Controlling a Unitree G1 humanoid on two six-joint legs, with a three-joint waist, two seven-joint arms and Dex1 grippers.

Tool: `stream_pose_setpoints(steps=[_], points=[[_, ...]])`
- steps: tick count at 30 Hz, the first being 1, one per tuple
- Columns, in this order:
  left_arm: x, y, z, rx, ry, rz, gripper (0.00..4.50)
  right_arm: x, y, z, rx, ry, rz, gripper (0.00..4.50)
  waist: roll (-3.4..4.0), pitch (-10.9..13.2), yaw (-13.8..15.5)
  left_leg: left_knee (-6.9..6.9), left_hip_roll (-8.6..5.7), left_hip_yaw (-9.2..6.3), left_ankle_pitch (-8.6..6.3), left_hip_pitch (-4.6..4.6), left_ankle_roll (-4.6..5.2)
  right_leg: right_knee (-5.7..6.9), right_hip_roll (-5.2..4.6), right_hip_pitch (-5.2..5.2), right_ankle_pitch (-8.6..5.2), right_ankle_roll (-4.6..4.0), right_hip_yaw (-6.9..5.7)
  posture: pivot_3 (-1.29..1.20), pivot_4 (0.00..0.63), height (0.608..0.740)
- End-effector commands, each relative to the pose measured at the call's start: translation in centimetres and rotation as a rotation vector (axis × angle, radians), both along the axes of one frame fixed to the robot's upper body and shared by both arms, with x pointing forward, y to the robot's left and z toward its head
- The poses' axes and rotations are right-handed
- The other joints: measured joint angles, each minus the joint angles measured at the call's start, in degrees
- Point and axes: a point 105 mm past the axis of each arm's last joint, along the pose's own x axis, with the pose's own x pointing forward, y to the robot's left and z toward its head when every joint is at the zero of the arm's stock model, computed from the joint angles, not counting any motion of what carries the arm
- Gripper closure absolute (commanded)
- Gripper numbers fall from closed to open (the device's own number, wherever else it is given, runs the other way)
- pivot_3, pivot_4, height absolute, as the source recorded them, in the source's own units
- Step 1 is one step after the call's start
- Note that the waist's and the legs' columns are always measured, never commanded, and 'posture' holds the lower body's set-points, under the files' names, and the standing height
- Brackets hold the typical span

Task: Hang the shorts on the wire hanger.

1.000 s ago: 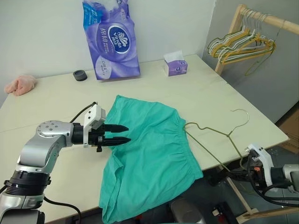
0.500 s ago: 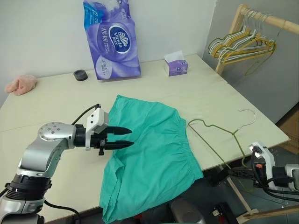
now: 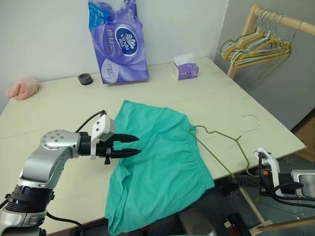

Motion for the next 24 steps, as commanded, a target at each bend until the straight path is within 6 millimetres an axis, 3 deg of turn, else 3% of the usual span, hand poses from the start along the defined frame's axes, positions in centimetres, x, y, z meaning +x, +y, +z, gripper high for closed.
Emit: stream_pose_setpoints(steps=[1, 9, 14, 24], points=[[0.0, 0.1, 0.9, 0.008, -0.049, 0.003, 2.19, 1.1, -0.5, 0.9, -0.001, -0.055, -0.032, 4.50, 0.00, 0.0, 0.0, 0.00, 0.00, 0.00, 0.00, 0.00, 0.00, 0.00, 0.00, 0.00, 0.00, 0.00, 0.00, -0.42, 0.077, 0.740], [-0.1, -0.2, 1.0, -0.003, -0.053, -0.007, 2.19, 0.2, -2.6, -0.6, -0.013, 0.003, -0.136, 4.50, 0.00, 0.0, 0.4, -0.02, 0.00, 0.03, -0.01, -0.01, 0.01, -0.02, 0.00, -0.01, 0.00, 0.00, 0.03, -0.42, 0.076, 0.740], [0.0, -0.1, 1.1, 0.001, -0.055, -0.009, 2.19, -0.7, -1.8, -0.6, 0.003, 0.008, -0.096, 4.50, 0.00, 0.0, 0.5, -0.02, 0.01, 0.04, -0.01, 0.00, 0.01, -0.01, 0.03, -0.01, 0.00, 0.00, 0.03, -0.42, 0.076, 0.740], [0.0, 0.1, 1.1, 0.007, -0.056, 0.001, 2.19, 0.1, -0.4, 0.2, 0.025, -0.030, -0.031, 4.50, 0.00, 0.0, 0.5, -0.02, 0.01, 0.05, -0.01, 0.00, 0.01, -0.02, 0.05, -0.02, 0.00, 0.00, 0.04, -0.41, 0.069, 0.740]])
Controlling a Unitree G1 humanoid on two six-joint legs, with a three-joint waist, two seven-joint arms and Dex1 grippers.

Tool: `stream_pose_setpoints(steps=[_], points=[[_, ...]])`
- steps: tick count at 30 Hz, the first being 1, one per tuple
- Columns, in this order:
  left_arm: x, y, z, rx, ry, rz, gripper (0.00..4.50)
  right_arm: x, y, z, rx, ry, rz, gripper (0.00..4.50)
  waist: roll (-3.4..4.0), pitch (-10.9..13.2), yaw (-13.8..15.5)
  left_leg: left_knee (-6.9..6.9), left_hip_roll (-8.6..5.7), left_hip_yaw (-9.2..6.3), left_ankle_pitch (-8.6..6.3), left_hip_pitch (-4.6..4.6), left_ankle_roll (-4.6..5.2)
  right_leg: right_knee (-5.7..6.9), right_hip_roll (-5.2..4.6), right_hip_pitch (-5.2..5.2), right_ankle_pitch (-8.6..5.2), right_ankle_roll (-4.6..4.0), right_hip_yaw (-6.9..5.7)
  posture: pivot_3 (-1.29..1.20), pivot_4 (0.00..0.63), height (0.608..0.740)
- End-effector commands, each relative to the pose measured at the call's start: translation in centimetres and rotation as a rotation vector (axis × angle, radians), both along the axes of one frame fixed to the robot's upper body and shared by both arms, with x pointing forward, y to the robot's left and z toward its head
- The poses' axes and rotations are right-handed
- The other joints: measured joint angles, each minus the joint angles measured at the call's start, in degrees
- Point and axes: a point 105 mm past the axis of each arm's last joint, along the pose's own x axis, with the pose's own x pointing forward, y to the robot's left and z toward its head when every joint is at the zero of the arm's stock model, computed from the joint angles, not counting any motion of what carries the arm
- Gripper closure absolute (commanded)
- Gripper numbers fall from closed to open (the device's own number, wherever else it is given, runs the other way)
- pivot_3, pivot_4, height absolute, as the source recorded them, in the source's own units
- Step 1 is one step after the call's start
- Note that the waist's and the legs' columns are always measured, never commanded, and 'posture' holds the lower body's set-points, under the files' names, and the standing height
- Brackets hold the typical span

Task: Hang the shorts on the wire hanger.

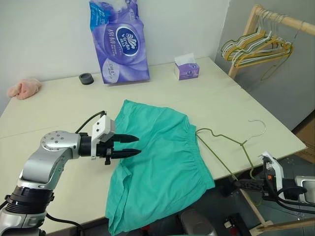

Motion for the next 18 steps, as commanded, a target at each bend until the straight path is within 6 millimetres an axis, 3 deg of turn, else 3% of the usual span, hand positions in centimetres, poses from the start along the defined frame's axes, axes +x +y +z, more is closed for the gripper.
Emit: stream_pose_setpoints(steps=[1, 14, 18], points=[[-0.1, 0.2, 1.0, 0.007, -0.050, 0.000, 2.19, 0.4, 0.6, 1.0, 0.008, -0.045, 0.041, 4.50, 0.00, 0.0, 0.1, 0.00, 0.00, 0.00, 0.00, 0.00, 0.00, 0.00, 0.00, 0.00, 0.00, 0.00, -0.01, -0.41, 0.069, 0.740], [0.1, 0.5, 1.0, 0.003, -0.067, 0.040, 2.19, 1.0, 2.6, 0.3, 0.029, -0.002, 0.135, 4.50, 0.00, 0.0, 1.3, 0.01, 0.00, 0.04, 0.00, 0.00, 0.00, -0.01, 0.00, -0.02, 0.00, 0.00, 0.05, -0.39, 0.064, 0.740], [0.3, 0.6, 1.2, -0.005, -0.078, 0.060, 2.19, 2.3, 3.7, -0.4, 0.047, 0.010, 0.137, 4.50, -0.01, 0.0, 1.4, 0.01, 0.01, 0.03, 0.00, 0.01, 0.00, 0.00, -0.03, -0.02, 0.01, 0.00, 0.05, -0.38, 0.056, 0.740]])
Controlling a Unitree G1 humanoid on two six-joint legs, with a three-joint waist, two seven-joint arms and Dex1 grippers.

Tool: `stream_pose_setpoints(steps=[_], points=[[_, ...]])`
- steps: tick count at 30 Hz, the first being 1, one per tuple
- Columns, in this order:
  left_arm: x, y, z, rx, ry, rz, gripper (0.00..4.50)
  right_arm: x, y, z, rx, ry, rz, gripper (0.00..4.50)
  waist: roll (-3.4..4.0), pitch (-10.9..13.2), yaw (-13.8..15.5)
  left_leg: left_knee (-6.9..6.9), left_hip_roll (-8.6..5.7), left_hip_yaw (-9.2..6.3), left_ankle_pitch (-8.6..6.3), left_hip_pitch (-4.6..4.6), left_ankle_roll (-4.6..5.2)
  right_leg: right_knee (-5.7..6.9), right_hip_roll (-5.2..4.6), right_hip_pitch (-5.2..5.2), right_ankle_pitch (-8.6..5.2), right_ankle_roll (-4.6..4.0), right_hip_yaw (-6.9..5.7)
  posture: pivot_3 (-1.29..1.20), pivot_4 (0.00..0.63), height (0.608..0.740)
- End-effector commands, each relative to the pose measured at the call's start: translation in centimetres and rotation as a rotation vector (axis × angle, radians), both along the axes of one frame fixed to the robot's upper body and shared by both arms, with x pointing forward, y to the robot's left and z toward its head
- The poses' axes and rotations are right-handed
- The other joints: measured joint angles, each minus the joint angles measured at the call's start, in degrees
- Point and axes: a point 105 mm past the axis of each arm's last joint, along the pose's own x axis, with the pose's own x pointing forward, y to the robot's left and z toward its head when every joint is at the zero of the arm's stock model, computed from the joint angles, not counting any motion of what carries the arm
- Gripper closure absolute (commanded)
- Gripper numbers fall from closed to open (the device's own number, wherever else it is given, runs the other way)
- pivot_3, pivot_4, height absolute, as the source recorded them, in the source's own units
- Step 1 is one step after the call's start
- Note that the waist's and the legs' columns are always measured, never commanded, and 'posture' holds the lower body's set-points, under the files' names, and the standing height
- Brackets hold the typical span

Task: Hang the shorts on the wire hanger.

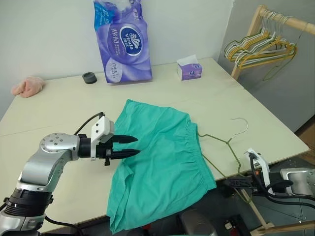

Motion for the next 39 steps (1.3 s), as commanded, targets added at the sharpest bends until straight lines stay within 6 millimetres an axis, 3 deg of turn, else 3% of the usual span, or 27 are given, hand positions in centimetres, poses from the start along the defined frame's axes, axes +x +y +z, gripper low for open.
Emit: stream_pose_setpoints(steps=[1, 10, 16, 21, 24, 29, 30, 34, 39], points=[[0.2, 0.1, 1.4, -0.004, -0.072, 0.008, 2.19, 1.5, 1.1, 0.0, 0.022, -0.018, 0.003, 4.50, 0.00, 0.0, -0.1, 0.00, 0.01, 0.00, 0.00, 0.01, 0.00, 0.01, -0.01, 0.00, 0.00, 0.00, 0.00, -0.38, 0.056, 0.740], [0.8, 0.5, 1.9, -0.024, -0.109, 0.071, 2.19, 6.3, 2.2, -0.6, 0.040, -0.038, -0.149, 4.50, 0.03, 0.0, 0.3, 0.01, 0.01, -0.03, 0.00, -0.03, 0.00, 0.07, -0.05, -0.07, 0.17, -0.28, 0.00, -0.35, 0.046, 0.740], [1.3, 1.1, 2.1, -0.043, -0.129, 0.139, 2.19, 7.3, 2.6, 2.3, 0.097, -0.152, -0.130, 4.50, 0.03, -0.1, 1.0, 0.02, 0.00, -0.03, 0.00, -0.04, 0.00, 0.09, -0.06, -0.09, 0.19, -0.29, 0.00, -0.34, 0.043, 0.740], [3.1, 1.8, 2.9, -0.094, -0.163, 0.247, 2.19, 7.6, 4.4, 4.6, 0.081, -0.293, -0.027, 4.50, 0.04, -0.1, 1.2, 0.04, 0.00, -0.03, 0.00, -0.04, 0.00, 0.11, -0.06, -0.09, 0.19, -0.28, -0.01, -0.35, 0.034, 0.740], [4.5, 2.4, 4.0, -0.128, -0.205, 0.312, 1.65, 7.7, 5.9, 5.4, 0.046, -0.383, 0.055, 4.50, 0.03, -0.1, 1.2, 0.07, 0.00, -0.07, 0.00, -0.06, 0.00, 0.11, -0.06, -0.09, 0.21, -0.25, -0.05, -0.36, 0.030, 0.740], [5.2, 2.2, 6.0, -0.163, -0.267, 0.300, 0.15, 7.2, 7.6, 5.8, -0.043, -0.500, 0.201, 4.50, 0.04, -0.1, 0.9, 0.06, -0.01, -0.07, 0.01, -0.16, 0.00, 0.12, -0.08, -0.20, 0.22, -0.26, -0.05, -0.36, 0.027, 0.740], [5.3, 2.0, 6.4, -0.165, -0.278, 0.290, 0.01, 7.2, 7.8, 5.8, -0.070, -0.527, 0.231, 4.50, 0.04, -0.1, 0.9, 0.07, -0.02, -0.07, 0.01, -0.17, -0.01, 0.12, -0.10, -0.21, 0.22, -0.26, -0.04, -0.36, 0.024, 0.740], [5.2, 0.6, 8.3, -0.134, -0.340, 0.176, 0.01, 6.8, 8.6, 5.9, -0.192, -0.675, 0.405, 4.50, 0.03, -0.1, 0.9, 0.11, -0.02, -0.08, 0.01, -0.17, -0.01, 0.13, -0.12, -0.22, 0.23, -0.25, -0.07, -0.36, 0.019, 0.740], [5.3, -0.7, 8.5, -0.054, -0.376, 0.055, 0.01, 6.3, 9.2, 5.8, -0.242, -0.764, 0.523, 4.50, 0.03, -0.2, 0.8, 0.11, -0.02, -0.08, 0.02, -0.16, -0.03, 0.12, -0.11, -0.22, 0.23, -0.24, -0.08, -0.37, 0.016, 0.740]])
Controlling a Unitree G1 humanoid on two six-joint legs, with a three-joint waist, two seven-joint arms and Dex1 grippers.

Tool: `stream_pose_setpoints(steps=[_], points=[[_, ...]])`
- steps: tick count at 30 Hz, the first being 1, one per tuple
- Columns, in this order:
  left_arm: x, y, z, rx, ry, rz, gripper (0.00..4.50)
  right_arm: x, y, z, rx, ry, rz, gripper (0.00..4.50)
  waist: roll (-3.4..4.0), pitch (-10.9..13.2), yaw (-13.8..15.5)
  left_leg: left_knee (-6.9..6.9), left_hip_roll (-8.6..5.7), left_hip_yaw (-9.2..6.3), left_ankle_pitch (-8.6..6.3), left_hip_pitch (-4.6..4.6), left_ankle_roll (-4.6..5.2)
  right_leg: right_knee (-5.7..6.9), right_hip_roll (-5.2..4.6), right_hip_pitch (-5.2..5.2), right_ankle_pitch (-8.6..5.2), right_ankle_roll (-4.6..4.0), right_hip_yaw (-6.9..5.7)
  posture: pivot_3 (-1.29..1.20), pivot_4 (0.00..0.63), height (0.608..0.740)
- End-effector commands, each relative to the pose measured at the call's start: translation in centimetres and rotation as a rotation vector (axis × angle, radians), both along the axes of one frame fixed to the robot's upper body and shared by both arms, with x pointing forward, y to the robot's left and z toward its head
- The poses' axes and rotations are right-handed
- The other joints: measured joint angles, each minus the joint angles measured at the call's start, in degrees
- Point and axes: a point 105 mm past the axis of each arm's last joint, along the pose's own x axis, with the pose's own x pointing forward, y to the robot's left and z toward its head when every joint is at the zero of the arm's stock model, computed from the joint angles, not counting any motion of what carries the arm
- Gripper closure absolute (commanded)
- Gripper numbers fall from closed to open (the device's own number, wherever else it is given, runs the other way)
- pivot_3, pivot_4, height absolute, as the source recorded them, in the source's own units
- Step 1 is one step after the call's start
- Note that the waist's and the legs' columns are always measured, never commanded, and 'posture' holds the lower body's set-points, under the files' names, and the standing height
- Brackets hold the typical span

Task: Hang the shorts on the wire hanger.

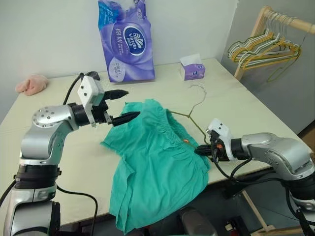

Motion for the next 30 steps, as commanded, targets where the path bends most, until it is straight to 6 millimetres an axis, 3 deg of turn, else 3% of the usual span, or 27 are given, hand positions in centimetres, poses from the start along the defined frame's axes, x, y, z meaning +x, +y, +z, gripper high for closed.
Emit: stream_pose_setpoints(steps=[1, 11, 23, 26, 30], points=[[-0.2, -0.5, 0.3, 0.082, -0.033, -0.067, 0.01, -0.3, 0.9, 1.2, -0.022, -0.113, 0.095, 4.50, 0.00, 0.0, -0.1, 0.00, 0.00, -0.01, 0.00, 0.00, 0.00, 0.00, 0.00, 0.00, 0.00, 0.00, 0.00, -0.37, 0.016, 0.740], [-1.4, -1.2, -2.8, 0.319, -0.004, -0.268, 0.01, -0.8, 1.6, 1.9, -0.072, -0.223, 0.196, 4.50, 0.00, 0.0, -1.3, 0.00, 0.00, -0.09, 0.01, -0.01, -0.01, 0.02, -0.01, -0.01, 0.00, -0.01, -0.06, -0.39, 0.021, 0.740], [-0.3, -2.1, -6.2, 0.440, -0.041, -0.312, 0.01, -1.2, 2.4, 2.9, -0.094, -0.336, 0.292, 4.50, -0.01, 0.0, -1.7, 0.00, 0.00, -0.10, 0.01, -0.02, 0.00, 0.02, -0.04, 0.00, 0.01, -0.01, -0.07, -0.40, 0.024, 0.740], [0.0, -2.7, -6.1, 0.410, -0.048, -0.310, 0.59, -1.3, 2.6, 3.1, -0.091, -0.348, 0.307, 4.50, 0.00, 0.0, -1.9, 0.00, 0.00, -0.11, 0.01, -0.02, 0.00, 0.03, -0.04, -0.01, 0.01, -0.01, -0.08, -0.41, 0.024, 0.740], [-0.1, -3.3, -6.2, 0.390, -0.045, -0.323, 1.79, -1.2, 2.7, 3.3, -0.103, -0.365, 0.327, 4.50, 0.00, 0.0, -2.6, 0.00, 0.00, -0.12, 0.01, -0.02, 0.00, 0.04, -0.04, -0.01, 0.01, -0.02, -0.10, -0.41, 0.024, 0.740]])
